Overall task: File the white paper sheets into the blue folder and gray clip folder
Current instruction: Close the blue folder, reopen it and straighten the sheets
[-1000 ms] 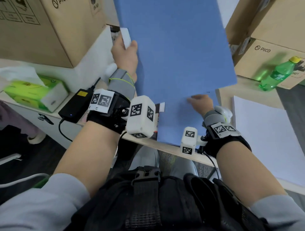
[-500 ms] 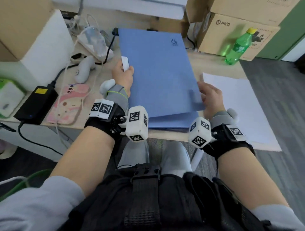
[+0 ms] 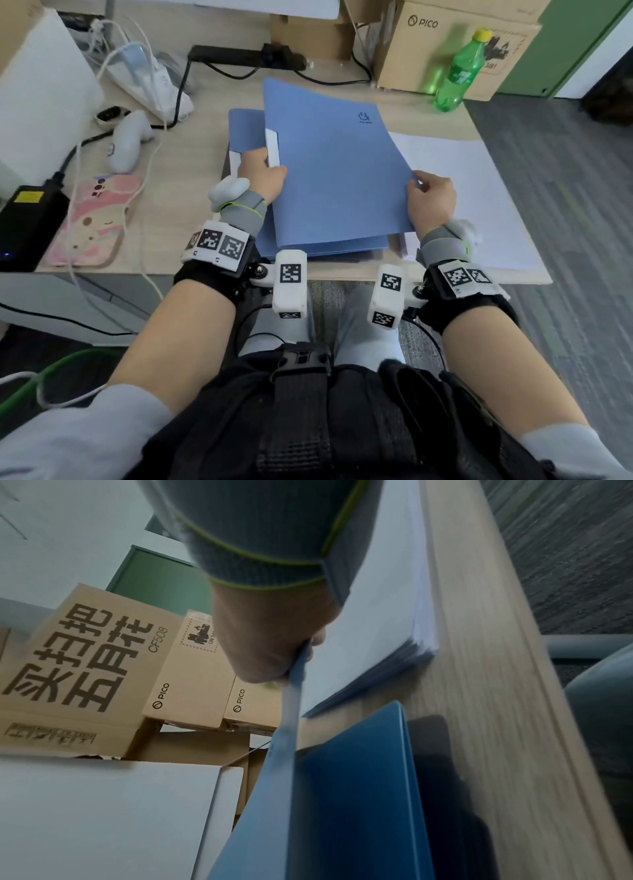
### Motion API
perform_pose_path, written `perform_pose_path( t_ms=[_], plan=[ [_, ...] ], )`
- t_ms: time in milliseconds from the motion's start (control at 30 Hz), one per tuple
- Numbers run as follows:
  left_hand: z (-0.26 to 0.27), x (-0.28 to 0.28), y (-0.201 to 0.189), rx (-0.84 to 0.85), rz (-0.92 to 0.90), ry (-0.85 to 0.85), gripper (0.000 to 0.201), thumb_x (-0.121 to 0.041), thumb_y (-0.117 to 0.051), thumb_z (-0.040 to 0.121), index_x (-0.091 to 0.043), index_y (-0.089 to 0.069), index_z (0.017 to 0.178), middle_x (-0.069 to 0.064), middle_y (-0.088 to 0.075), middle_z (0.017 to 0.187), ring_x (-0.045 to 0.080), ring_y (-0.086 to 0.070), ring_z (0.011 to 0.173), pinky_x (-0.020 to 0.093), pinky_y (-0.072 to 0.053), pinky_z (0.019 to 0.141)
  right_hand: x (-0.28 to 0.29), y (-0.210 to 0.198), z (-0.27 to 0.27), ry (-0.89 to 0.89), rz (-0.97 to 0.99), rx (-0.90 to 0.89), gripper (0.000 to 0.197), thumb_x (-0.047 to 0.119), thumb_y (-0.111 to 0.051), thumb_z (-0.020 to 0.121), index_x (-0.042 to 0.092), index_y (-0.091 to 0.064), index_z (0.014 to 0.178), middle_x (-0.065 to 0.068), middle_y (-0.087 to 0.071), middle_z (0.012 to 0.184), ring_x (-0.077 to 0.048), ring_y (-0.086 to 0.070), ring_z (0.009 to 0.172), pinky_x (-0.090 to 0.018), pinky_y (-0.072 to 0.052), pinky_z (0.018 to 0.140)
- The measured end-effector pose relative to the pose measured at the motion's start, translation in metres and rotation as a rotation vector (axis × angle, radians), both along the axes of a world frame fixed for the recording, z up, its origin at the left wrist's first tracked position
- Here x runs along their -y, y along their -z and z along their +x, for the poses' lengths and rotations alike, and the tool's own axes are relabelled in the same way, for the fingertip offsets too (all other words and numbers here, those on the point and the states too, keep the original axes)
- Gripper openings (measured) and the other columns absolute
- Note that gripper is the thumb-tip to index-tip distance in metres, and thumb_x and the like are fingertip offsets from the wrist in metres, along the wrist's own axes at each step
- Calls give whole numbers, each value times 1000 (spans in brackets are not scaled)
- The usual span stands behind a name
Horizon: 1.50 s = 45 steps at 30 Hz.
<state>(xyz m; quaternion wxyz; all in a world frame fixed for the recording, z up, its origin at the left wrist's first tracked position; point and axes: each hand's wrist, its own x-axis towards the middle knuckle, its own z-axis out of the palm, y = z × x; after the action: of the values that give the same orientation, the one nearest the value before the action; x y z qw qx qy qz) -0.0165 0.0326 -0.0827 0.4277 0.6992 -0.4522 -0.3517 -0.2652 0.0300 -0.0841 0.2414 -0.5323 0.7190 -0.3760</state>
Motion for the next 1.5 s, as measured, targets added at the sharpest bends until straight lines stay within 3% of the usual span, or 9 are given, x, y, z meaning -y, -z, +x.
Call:
perform_pose_path(
  t_ms=[167, 433, 500, 633, 867, 1133, 1267, 1367, 1500],
  plan=[
    [7, 11, -12, -25, 102, 118, 13, 1, -49, 79, -9, -56, 84, 11, -56, 79, 24, -52, 64, 25, -55, 48, 8, 1, -12, 9, -42, 45, 27, 3, -46, 85, -7, -63, 104, -10, -40, 75, -19, -31, 73, -25, -27, 57],
    [50, 30, -5, -101, 83, -151, 20, -6, -50, 91, -12, -58, 108, 4, -52, 68, 1, -44, 25, 13, -41, 32, 12, 11, -30, 33, 56, 92, 35, 12, -48, 93, 15, -63, 124, -2, -57, 89, -17, -50, 81, -18, -39, 70],
    [49, 33, -2, -28, 59, -241, 30, -9, -55, 86, -10, -59, 115, 5, -57, 74, 7, -57, 38, 20, -50, 41, 12, 12, -25, 21, 68, 32, 35, 14, -47, 94, 17, -62, 124, -2, -56, 89, -19, -49, 81, -22, -41, 72],
    [47, 35, -1, 352, 90, -243, 38, -14, -57, 80, -19, -62, 118, 12, -59, 122, 34, -57, 111, 34, -46, 98, 11, 14, -30, 26, 130, -59, 33, 16, -47, 91, 19, -65, 119, -4, -65, 108, -22, -55, 89, -24, -39, 75],
    [-2, 34, -11, 394, 20, -25, 29, -6, -53, 83, -13, -70, 105, 6, -68, 113, 27, -62, 106, 24, -46, 86, 15, 10, -36, -3, 199, 16, 31, 8, -57, 82, 13, -69, 110, -7, -68, 114, -22, -59, 97, -24, -43, 80],
    [-30, 23, -3, 375, 95, 44, 31, -4, -57, 81, -11, -67, 110, 5, -67, 117, 23, -61, 111, 22, -43, 92, 12, -3, -41, -6, 147, 13, 32, 16, -58, 82, 12, -70, 111, -5, -69, 113, -23, -61, 105, -22, -43, 81],
    [-37, 18, -4, 353, 104, 59, 29, -7, -59, 82, -10, -66, 110, 5, -65, 119, 22, -59, 112, 19, -40, 88, 11, -2, -43, -26, 213, -30, 28, 18, -61, 77, 2, -71, 98, -7, -62, 85, -24, -52, 79, -27, -45, 73],
    [-44, 15, -6, 327, 99, 57, 28, -9, -59, 84, -9, -65, 111, 7, -65, 120, 23, -59, 112, 23, -43, 92, 5, -10, -41, -27, 66, 136, 32, 26, -65, 75, 11, -71, 102, -1, -65, 91, -16, -56, 85, -24, -43, 76],
    [-42, 12, -6, 309, 124, 107, 27, -17, -60, 85, -13, -65, 112, 6, -65, 119, 24, -59, 112, 28, -44, 97, -6, -30, -39, -165, 56, 719, 22, 38, -55, 84, 19, -63, 75, 3, -57, 71, -14, -49, 67, -24, -37, 57]
  ],
)
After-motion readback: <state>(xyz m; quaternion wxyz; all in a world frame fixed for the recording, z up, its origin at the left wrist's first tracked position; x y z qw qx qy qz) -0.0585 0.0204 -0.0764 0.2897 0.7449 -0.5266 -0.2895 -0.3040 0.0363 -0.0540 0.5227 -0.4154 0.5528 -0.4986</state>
